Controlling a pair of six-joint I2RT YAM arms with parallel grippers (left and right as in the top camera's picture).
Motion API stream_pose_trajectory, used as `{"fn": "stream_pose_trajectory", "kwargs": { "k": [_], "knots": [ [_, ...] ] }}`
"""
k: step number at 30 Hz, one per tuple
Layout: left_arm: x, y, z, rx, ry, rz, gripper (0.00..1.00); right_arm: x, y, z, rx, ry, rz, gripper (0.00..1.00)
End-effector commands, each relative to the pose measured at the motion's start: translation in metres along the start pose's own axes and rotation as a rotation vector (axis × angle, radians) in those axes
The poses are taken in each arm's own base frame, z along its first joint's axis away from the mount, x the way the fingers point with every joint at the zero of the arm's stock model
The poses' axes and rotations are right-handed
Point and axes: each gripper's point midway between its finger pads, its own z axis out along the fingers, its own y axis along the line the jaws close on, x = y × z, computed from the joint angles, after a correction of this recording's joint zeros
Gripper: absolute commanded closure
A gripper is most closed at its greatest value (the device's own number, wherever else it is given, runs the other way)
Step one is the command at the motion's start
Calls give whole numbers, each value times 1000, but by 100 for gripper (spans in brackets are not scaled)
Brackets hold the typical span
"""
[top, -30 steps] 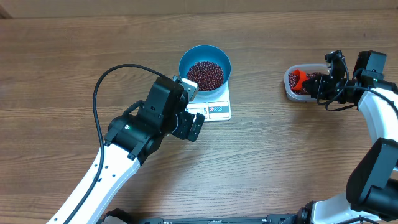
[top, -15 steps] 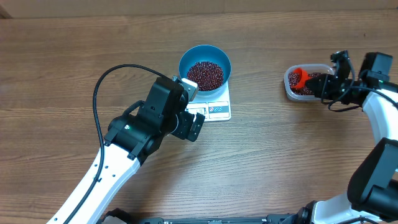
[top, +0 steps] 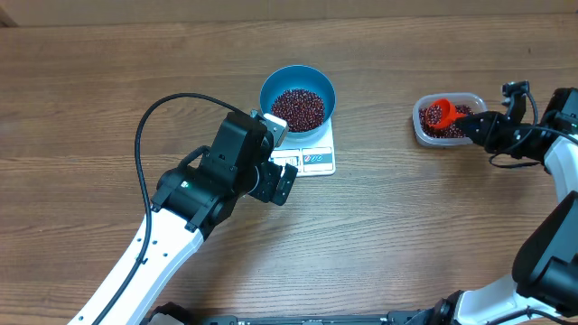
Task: Scoop item into bowl and weigh 150g on scale
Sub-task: 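Lift the filled scoop and carry it leftward over the blue bowl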
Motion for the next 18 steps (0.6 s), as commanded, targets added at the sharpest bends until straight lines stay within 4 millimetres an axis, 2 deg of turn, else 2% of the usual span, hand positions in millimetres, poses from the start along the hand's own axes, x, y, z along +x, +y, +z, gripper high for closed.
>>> {"fn": "stream_pose_trajectory", "kwargs": {
  "k": [1,8,14,15,18],
  "knots": [
    [2,-1,3,7,10,15,0,-2,4,-5,-67,-25,24,96],
    [2,-1,3,7,11,15,0,-9,20,-16,-203,-72,39,96],
    [2,-1,3,7,10,15,0,-12,40,-22,-325,-94,33,96],
    [2,-1,3,7,10,15,0,-14,49,-24,-373,-100,31,96],
    [2,-1,3,7,11,15,0,-13,56,-22,-398,-91,24,96]
  ]
}}
